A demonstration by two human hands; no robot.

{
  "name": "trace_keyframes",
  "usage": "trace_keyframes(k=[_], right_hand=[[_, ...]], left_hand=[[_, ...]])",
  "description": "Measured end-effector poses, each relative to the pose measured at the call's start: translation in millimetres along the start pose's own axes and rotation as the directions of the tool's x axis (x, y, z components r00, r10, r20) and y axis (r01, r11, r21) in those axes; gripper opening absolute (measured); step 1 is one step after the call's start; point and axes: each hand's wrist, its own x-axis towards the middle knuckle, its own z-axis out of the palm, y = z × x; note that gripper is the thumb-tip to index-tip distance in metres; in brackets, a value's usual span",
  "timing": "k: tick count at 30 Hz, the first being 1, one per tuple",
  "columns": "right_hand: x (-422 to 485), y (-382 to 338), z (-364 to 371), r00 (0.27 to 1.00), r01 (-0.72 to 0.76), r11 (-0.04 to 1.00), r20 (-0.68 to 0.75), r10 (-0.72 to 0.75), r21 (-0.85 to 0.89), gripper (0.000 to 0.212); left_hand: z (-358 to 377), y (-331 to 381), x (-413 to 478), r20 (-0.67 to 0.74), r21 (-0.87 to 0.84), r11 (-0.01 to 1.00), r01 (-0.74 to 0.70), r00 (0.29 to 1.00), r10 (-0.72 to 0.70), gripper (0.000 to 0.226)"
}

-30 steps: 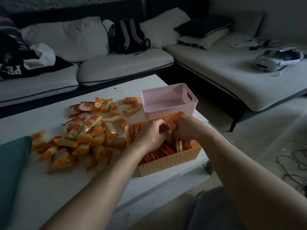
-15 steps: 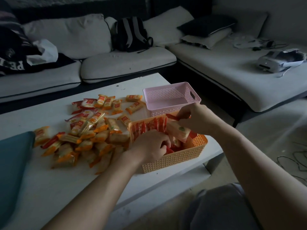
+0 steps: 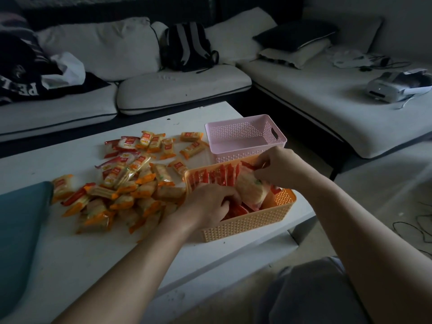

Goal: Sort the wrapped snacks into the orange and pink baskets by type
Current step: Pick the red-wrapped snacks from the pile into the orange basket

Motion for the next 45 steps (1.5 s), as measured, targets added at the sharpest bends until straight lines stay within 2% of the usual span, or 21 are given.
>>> trace_keyframes(k=[5,8,11,17,20,22,25,27,30,31,33,36,38,41,45], right_hand=[[2,0,2,0.992,-0.049,0.999,0.115,0.05,-0.008,0.017],[4,0,5,0.992,-0.051,0.998,0.115,0.054,-0.031,0.015],[4,-3,10,0.993,-0.02,0.996,0.118,0.031,-0.089,0.016],[4,-8,17,0.992,0.034,0.989,0.122,-0.016,-0.143,0.019],[8,-7,30,0.969,-0.037,0.988,0.238,0.073,-0.151,0.013],[13,-6,43,0.936,-0.028,0.98,0.338,0.095,-0.199,0.013],[18,-3,42,0.919,-0.033,0.984,0.381,0.098,-0.173,0.012],[20,3,26,0.938,-0.084,0.994,0.33,0.103,-0.072,0.011],[20,18,3,0.99,-0.141,0.987,0.024,0.139,0.08,0.01],[19,22,0,0.99,-0.139,0.982,-0.019,0.143,0.124,0.009],[17,25,3,0.993,-0.116,0.983,0.039,0.111,0.141,0.012],[19,18,19,0.991,-0.038,0.999,0.127,0.042,-0.028,0.025],[25,13,33,0.999,-0.009,0.98,0.045,0.018,-0.198,0.037],[34,8,45,0.999,-0.041,0.933,-0.026,0.034,-0.358,0.04],[37,7,27,0.998,-0.028,0.97,-0.063,0.013,-0.24,0.018]], left_hand=[[-8,2,-1,0.034,0.054,0.998,-0.043,0.999,0.041,0.025],[-8,4,1,-0.054,0.124,0.989,-0.082,0.995,0.089,0.018],[-7,5,4,-0.146,0.124,0.99,-0.072,0.985,0.09,0.017],[-3,-1,5,-0.193,0.007,0.997,-0.071,0.979,0.071,0.02],[1,0,5,-0.262,-0.005,0.996,-0.091,0.961,0.086,0.023],[3,3,7,-0.288,-0.012,0.995,-0.1,0.953,0.093,0.026],[3,12,10,-0.236,-0.075,0.995,-0.06,0.971,0.04,0.032],[3,14,9,-0.17,-0.055,0.997,-0.052,0.985,0.042,0.027],[5,13,8,-0.081,0.037,0.999,-0.037,0.996,0.04,0.026],[6,13,8,-0.081,0.037,0.999,-0.019,0.996,0.022,0.026],[6,15,9,-0.097,0.021,1.0,0.002,0.995,0.0,0.025],[7,17,9,-0.121,0.011,1.0,-0.003,0.993,0.004,0.023],[7,16,9,-0.127,-0.006,1.0,-0.009,0.992,0.008,0.025],[8,13,9,-0.052,0.0,1.0,0.004,0.999,-0.004,0.034],[6,11,8,-0.028,0.002,0.999,0.045,0.999,-0.045,0.032]])
